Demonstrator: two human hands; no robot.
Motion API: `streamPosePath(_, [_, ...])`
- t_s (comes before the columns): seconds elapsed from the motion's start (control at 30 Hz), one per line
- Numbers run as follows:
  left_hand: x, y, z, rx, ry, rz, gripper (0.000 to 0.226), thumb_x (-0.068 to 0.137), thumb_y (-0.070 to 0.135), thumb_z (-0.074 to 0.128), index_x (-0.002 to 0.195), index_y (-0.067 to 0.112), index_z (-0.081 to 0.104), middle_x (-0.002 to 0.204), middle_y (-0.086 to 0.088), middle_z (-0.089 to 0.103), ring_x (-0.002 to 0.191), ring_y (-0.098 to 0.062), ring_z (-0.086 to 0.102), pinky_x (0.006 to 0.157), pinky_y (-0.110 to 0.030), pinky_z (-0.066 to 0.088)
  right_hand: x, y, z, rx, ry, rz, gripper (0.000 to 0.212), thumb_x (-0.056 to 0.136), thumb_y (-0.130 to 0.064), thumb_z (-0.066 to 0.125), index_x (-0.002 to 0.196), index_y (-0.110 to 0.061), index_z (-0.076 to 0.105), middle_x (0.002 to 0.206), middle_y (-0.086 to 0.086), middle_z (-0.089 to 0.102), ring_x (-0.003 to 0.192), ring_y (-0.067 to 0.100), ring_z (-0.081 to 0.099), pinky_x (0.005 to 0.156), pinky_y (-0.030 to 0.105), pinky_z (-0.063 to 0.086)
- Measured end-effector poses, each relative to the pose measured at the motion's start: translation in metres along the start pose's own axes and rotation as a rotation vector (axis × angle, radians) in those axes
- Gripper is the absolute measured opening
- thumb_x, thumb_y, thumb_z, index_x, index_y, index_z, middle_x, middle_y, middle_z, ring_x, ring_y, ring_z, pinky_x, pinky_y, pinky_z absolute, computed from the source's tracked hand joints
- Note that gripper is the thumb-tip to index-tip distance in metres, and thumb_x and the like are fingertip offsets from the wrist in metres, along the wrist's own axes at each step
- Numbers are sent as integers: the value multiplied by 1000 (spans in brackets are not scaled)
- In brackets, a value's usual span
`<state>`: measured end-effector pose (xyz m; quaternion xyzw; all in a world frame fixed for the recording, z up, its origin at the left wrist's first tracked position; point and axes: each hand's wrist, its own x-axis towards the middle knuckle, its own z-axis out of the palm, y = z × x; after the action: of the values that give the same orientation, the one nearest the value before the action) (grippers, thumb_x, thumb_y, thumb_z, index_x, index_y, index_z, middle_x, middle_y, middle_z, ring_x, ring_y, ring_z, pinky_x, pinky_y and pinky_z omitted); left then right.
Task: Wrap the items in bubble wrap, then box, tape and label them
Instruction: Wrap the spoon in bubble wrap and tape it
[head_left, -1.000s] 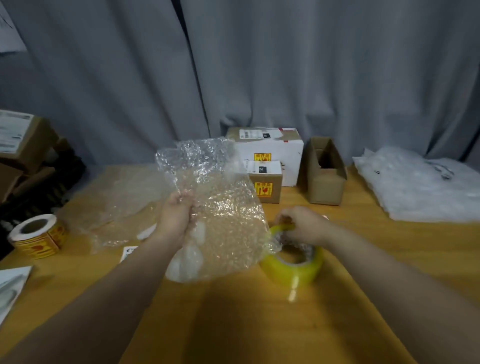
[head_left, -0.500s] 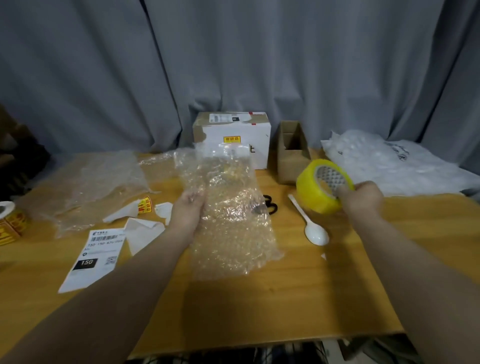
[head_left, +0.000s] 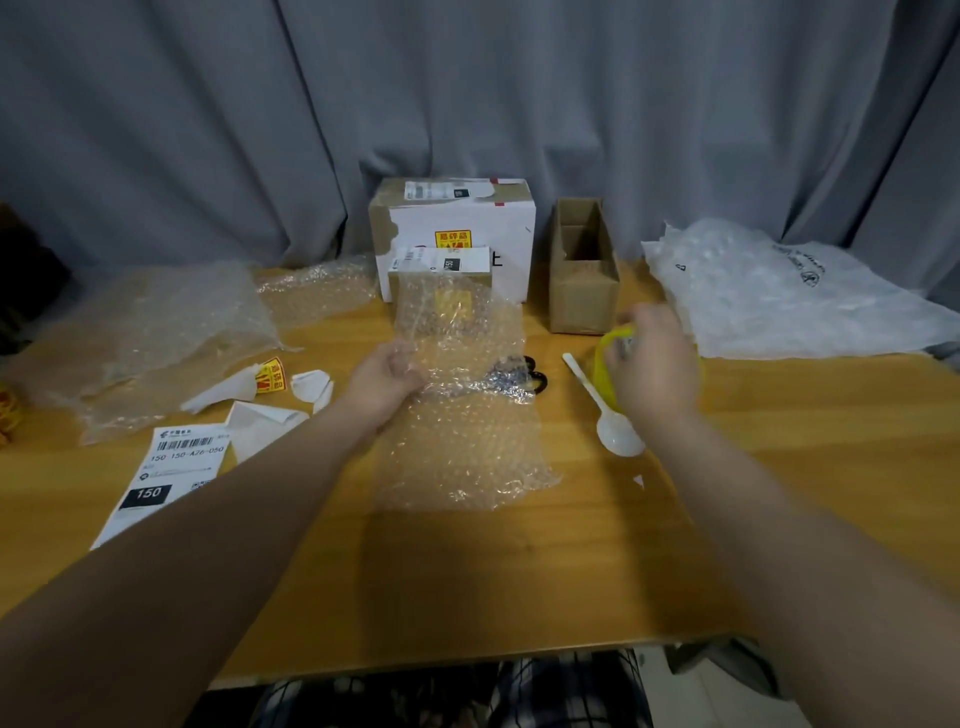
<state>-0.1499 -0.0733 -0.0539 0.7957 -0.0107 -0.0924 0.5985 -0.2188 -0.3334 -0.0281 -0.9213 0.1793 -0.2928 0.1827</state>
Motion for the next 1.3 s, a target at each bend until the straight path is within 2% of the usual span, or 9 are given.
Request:
streamPosePath(0.1, [-2, 1, -15, 177, -33, 39, 69, 83, 20, 70, 141, 20, 32, 130, -5, 52, 111, -28, 57, 96, -45, 49, -15, -29, 10, -288, -374, -197, 18, 92, -6, 49, 103, -8, 63, 99, 12, 65, 94, 32, 63, 64, 32, 44])
streamPosePath(0.2, [-10, 1, -25, 632, 2, 196, 91, 85, 29, 68, 151, 17, 7, 156, -7, 15, 141, -28, 21, 113, -40, 23, -24, -38, 20, -559, -498, -201, 28, 92, 1, 46, 117, -7, 57, 115, 10, 62, 107, 29, 59, 71, 32, 45])
streamPosePath(0.4, [-37, -9, -41, 890, -206, 549, 32, 88, 45, 59, 119, 37, 59, 137, 16, 45, 134, -13, 27, 108, -37, 14, -19, -42, 31, -561, -508, -45, 45, 88, -8, 53, 129, -3, 35, 127, 23, 49, 118, 36, 49, 89, 37, 45])
streamPosePath(0.57, [-40, -32, -49, 1133, -407, 439, 58, 89, 62, 43, 143, 44, 30, 154, 21, 20, 143, -6, 12, 116, -46, 1, -20, -42, 23, -593, -524, 46, 45, 90, -12, 52, 130, -6, 34, 129, 21, 49, 121, 35, 48, 92, 39, 43])
streamPosePath(0.7, [-45, -35, -45, 1123, -405, 407, 58, 92, 58, 38, 146, 43, 21, 157, 15, 10, 145, -8, 4, 117, -49, -3, -22, -37, 23, -444, -586, 111, 48, 92, -5, 45, 136, -7, 27, 131, 25, 42, 121, 38, 46, 91, 40, 44])
streamPosePath(0.87, [-46, -34, -43, 1118, -418, 374, 58, 93, 57, 38, 146, 41, 21, 158, 14, 8, 146, -10, 4, 116, -51, -2, -23, -31, 24, -170, -601, 104, 46, 89, -2, 52, 133, -5, 40, 121, 21, 54, 107, 34, 56, 69, 34, 41])
streamPosePath(1.03, [-45, -32, -43, 1143, -378, 375, 57, 92, 59, 39, 145, 44, 24, 159, 8, 9, 146, -16, 5, 116, -51, -1, -20, -52, 22, 217, -420, 294, 33, 92, -5, 56, 125, -3, 53, 118, 17, 60, 103, 34, 59, 75, 36, 48])
streamPosePath(1.17, [-42, -32, -47, 1175, -259, 351, 57, 89, 64, 40, 142, 48, 28, 156, 2, 11, 143, -23, 9, 114, -47, 5, -30, -77, 22, 540, -490, -31, 14, 91, -9, 61, 95, -22, 56, 100, 5, 63, 90, 22, 61, 77, 35, 52])
streamPosePath(1.3, [-46, -32, -51, 1011, -36, 411, 55, 93, 55, 40, 141, 30, 35, 140, 0, 40, 130, -21, 32, 107, -39, 21, -52, -90, 37, 264, -714, -449, 13, 88, -14, 65, 100, -19, 68, 87, -11, 51, 76, 5, 50, 66, 16, 38])
